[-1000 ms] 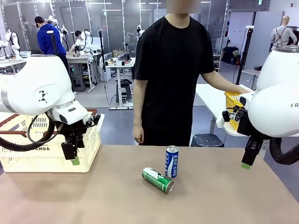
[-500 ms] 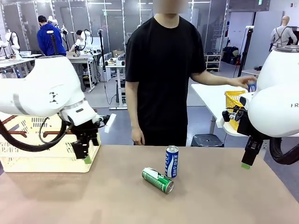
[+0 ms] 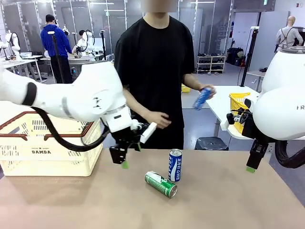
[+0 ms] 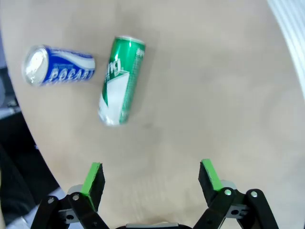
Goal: Place the drinks into the Shopping basket.
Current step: Pick up one drink and place it into the Shopping basket.
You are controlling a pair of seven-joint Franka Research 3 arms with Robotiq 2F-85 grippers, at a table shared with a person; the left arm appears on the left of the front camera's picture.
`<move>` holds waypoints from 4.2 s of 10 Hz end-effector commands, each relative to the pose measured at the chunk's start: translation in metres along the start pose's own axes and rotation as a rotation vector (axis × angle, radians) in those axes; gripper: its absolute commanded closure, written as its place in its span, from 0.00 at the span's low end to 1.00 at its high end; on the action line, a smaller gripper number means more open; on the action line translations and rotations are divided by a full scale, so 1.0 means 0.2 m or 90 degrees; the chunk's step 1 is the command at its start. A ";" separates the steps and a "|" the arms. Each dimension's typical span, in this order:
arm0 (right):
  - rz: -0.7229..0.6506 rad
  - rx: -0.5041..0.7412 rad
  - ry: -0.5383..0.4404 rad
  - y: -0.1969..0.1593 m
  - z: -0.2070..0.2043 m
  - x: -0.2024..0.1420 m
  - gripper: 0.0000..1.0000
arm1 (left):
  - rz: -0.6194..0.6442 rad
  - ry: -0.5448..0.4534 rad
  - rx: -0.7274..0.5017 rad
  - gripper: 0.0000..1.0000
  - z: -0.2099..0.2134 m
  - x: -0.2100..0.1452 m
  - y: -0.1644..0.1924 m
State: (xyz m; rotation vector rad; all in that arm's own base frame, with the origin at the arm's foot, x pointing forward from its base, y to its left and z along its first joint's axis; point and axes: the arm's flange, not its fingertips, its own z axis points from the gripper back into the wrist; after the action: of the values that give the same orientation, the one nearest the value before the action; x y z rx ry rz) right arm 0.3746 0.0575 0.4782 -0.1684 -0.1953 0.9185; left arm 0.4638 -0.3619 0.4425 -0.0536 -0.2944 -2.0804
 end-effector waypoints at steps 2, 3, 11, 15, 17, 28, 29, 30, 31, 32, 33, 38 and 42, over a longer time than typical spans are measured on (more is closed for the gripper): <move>-0.001 0.001 -0.001 0.00 0.00 0.00 0.00 | -0.081 -0.046 -0.024 0.00 -0.09 0.05 0.11; -0.001 0.001 -0.001 0.00 0.00 0.00 0.00 | -0.101 -0.052 -0.014 0.00 -0.12 0.08 0.13; -0.001 0.001 -0.001 0.00 0.00 0.00 0.00 | -0.139 -0.053 -0.036 0.00 -0.23 0.12 0.17; -0.001 0.001 -0.001 0.00 0.00 0.00 0.00 | -0.187 -0.060 -0.070 0.00 -0.36 0.17 0.19; -0.001 0.001 -0.001 0.00 0.00 0.00 0.00 | -0.199 -0.041 -0.070 0.00 -0.44 0.19 0.20; -0.001 0.001 -0.001 0.00 0.00 0.00 0.00 | -0.165 0.036 -0.035 0.00 -0.73 0.20 0.14; -0.001 0.001 -0.001 0.00 0.00 0.00 0.00 | -0.163 0.041 -0.039 0.00 -0.75 0.20 0.13; -0.001 0.001 -0.001 0.00 0.00 0.00 0.00 | -0.161 0.039 -0.041 0.00 -0.76 0.21 0.12; -0.001 0.001 -0.001 0.00 0.00 0.00 0.00 | -0.160 0.041 -0.049 0.00 -0.77 0.20 0.11; -0.001 0.001 -0.001 0.00 0.00 0.00 0.00 | -0.154 0.041 -0.055 0.00 -0.78 0.20 0.11; -0.001 0.001 -0.001 0.00 0.00 0.00 0.00 | -0.131 0.046 -0.057 0.00 -0.79 0.19 0.11; -0.001 0.001 -0.001 0.00 0.00 0.00 0.00 | -0.126 0.026 -0.049 0.21 -0.79 0.17 0.08; -0.001 0.001 -0.001 0.00 0.00 0.00 0.00 | -0.109 0.025 -0.063 0.61 -0.78 0.17 0.08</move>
State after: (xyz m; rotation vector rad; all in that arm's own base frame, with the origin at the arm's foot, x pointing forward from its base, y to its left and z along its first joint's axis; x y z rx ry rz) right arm 0.3746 0.0575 0.4783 -0.1684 -0.1954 0.9185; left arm 0.4831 -0.4392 0.3017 -0.0232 -0.1859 -2.2925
